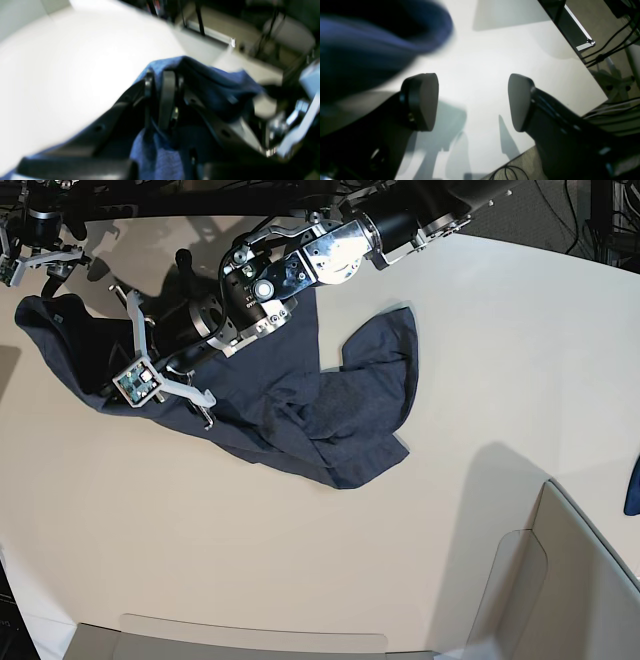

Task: Layout the t-shirt on the table in an organized manner, then fold the t-shirt properly
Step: 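Pull the held fabric with the left gripper to spread the shirt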

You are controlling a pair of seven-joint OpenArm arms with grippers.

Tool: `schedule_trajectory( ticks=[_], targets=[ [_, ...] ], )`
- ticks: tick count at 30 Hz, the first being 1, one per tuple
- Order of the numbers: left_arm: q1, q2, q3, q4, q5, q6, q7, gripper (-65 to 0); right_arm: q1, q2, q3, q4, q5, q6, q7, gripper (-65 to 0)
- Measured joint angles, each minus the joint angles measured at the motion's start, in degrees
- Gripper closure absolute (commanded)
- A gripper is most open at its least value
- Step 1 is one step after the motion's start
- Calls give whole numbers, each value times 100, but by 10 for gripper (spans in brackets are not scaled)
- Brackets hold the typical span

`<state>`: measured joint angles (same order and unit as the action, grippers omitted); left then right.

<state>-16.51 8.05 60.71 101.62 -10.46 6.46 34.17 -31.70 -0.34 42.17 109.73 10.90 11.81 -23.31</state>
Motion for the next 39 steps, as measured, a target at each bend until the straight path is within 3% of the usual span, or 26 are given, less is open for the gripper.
schedule_trajectory(
  ticks=[4, 9, 11, 16, 18, 27, 30, 33, 37, 39],
  targets=[
    [20, -22, -229, -35, 2, 2, 55, 0, -2, 162, -103, -15, -2, -4, 0, -428],
    [42, -144, -195, -50, -2, -22, 46, -5, -13, 116, -398, -15, 0, -2, 22, -428],
    [66, -122, -195, -236, 2, -28, 37, -61, -20, 127, -485, -15, 0, -2, 20, -428],
    [83, -26, -190, -1023, -15, -2, 35, -320, -20, 127, -566, -15, 0, -2, 17, -428],
    [81, -11, -190, -1255, -22, -20, 24, -354, -20, 127, -575, -15, 2, -2, 17, -428],
    [83, -13, -234, -1510, -24, 0, 24, -354, -203, 212, -656, 72, -4, 0, 0, -428],
    [304, -15, -450, -1139, -15, -48, -413, -326, -275, 472, -809, 295, -13, -9, 37, -428],
    [544, 50, -881, -841, -11, -20, -525, -307, -240, 468, -903, 424, 4, 4, 101, -428],
    [557, -142, -973, -820, 26, 24, -389, -306, -289, 428, -905, 378, 0, 2, 9, -428],
    [595, -302, -935, -820, 22, -2, -70, -306, -289, 446, -905, 376, 2, 2, 9, -428]
  ],
)
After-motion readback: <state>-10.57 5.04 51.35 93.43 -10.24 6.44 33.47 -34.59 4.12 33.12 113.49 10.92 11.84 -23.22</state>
